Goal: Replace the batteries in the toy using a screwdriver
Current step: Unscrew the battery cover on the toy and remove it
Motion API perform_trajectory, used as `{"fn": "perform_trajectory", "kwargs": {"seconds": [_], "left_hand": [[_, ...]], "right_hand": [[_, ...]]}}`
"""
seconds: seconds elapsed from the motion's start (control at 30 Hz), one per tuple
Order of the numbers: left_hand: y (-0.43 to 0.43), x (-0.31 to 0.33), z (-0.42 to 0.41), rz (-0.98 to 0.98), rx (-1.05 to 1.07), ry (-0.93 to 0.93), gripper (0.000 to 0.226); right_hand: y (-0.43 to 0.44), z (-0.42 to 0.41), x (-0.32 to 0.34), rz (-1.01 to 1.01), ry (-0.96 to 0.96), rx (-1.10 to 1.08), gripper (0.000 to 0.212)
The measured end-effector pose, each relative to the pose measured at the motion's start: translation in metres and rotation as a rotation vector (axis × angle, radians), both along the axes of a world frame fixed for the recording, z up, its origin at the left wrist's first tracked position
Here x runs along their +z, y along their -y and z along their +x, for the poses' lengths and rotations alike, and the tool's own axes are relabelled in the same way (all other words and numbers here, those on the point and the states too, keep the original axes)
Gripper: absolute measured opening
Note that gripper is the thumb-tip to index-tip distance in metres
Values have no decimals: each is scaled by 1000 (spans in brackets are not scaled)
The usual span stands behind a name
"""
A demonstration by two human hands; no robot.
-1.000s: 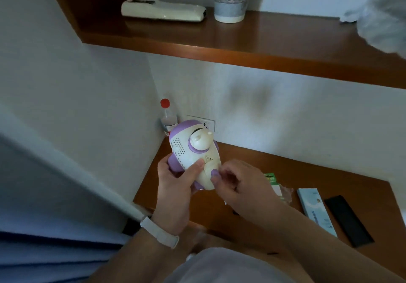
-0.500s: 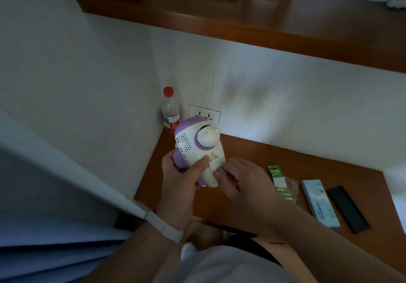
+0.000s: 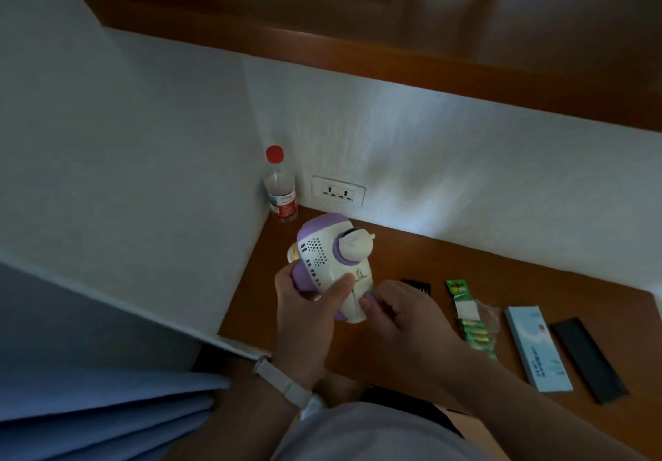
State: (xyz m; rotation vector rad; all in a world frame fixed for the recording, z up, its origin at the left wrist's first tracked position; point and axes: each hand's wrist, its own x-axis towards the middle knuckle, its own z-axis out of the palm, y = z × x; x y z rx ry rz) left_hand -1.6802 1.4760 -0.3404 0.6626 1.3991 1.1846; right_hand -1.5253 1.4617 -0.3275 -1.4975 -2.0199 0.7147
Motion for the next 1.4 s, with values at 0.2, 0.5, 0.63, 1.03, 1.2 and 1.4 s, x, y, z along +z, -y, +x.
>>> {"fn": "perform_trajectory", "kwargs": {"seconds": [0.2, 0.5, 0.63, 1.03, 1.2, 1.4], "left_hand": [[-7, -3, 10, -51, 42, 53, 74], [-17, 3, -3, 122, -52, -136, 75], [-16, 6, -2, 142, -53, -135, 74], [-8, 8, -7, 201, -92, -174, 71], [-5, 12, -3, 196, -52, -139, 68], [-7, 8, -6, 179, -7, -100, 70]], "right_hand": [[-8, 1, -3, -19, 2, -18, 30], [-19, -8, 5, -219, -84, -174, 32], [-28, -6, 19, -81, 238, -81, 39], [-21, -7, 13, 103, 42, -134, 34], [-23, -9, 12, 182, -36, -153, 32], [-27, -9, 9, 117, -51, -114, 36]]}}
